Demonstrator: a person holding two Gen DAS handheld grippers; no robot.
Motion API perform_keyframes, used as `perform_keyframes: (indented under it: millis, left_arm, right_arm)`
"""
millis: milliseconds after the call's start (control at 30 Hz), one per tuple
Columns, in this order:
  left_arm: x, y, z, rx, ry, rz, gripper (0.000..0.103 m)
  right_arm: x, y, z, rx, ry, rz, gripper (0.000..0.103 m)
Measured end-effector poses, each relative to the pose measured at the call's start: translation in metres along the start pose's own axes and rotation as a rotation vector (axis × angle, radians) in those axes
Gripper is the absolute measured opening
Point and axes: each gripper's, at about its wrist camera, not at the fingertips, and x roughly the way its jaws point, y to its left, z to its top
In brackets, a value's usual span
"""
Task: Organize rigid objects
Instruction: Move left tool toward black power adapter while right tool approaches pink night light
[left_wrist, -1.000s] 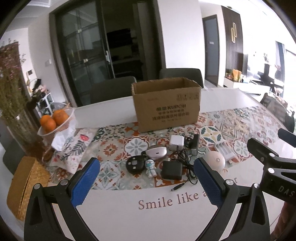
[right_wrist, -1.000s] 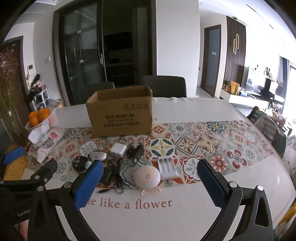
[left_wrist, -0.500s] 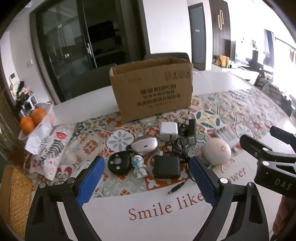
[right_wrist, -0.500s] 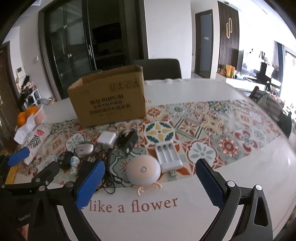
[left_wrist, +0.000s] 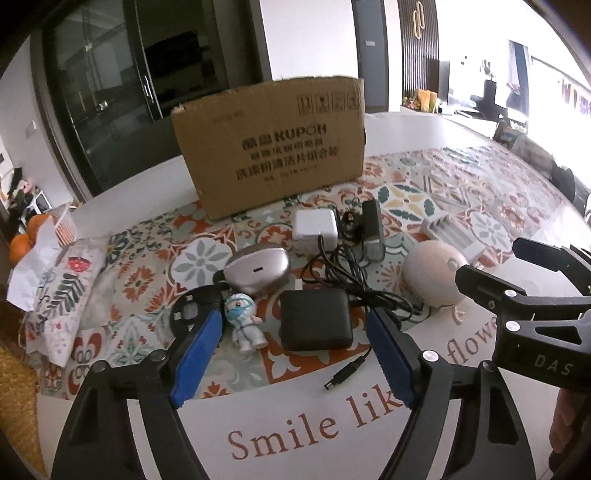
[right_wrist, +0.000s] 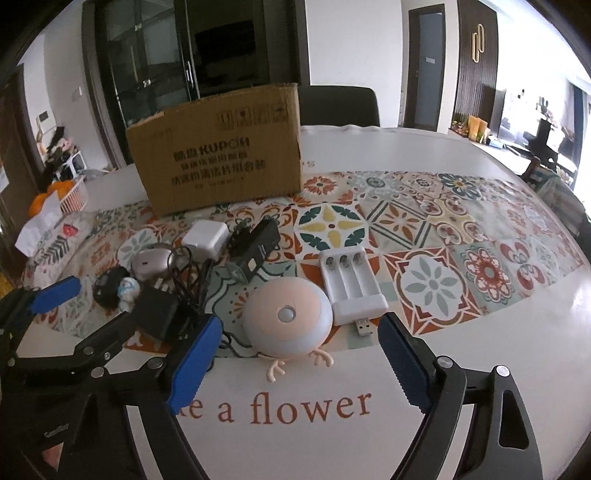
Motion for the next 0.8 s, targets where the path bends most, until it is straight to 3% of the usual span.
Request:
perform_keyframes:
  millis: [800]
  left_arm:
    - [0.04, -0.008, -0.008, 0.029, 0.043, -0.047, 0.067]
  right_arm:
    - [0.045, -0.002, -0.012, -0.01, 0.06, 0.06, 0.083]
